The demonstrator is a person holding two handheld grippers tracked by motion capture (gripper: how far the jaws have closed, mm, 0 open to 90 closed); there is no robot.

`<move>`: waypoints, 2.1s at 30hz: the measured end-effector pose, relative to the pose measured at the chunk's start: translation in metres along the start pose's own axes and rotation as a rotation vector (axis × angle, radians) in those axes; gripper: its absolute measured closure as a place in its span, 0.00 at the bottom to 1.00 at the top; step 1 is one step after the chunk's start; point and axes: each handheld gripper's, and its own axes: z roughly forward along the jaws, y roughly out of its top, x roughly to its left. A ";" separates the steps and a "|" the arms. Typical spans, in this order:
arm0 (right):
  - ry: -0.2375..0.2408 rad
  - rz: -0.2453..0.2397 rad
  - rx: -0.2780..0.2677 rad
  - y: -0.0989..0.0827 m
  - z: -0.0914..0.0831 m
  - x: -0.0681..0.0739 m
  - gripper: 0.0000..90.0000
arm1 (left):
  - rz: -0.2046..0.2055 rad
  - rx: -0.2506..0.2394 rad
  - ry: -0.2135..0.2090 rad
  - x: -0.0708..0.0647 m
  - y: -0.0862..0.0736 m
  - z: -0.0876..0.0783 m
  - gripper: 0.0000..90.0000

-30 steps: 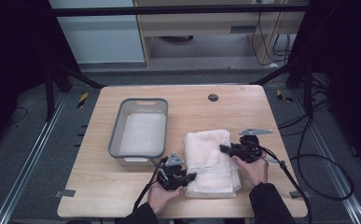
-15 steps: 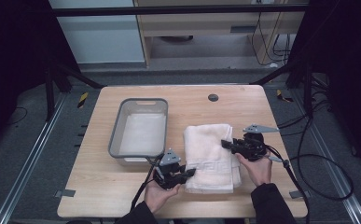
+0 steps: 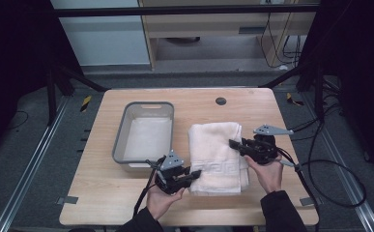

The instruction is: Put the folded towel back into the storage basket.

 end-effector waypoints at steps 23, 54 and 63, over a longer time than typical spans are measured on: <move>-0.003 -0.042 -0.062 0.030 0.000 0.017 0.77 | 0.036 -0.057 0.045 0.006 0.020 -0.024 0.81; 0.018 -0.064 -0.114 0.081 0.024 0.046 0.77 | -0.006 -0.159 0.097 0.037 0.043 -0.069 0.81; 0.015 -0.089 -0.117 0.094 0.032 0.057 0.77 | -0.011 -0.176 0.128 0.043 0.045 -0.079 0.81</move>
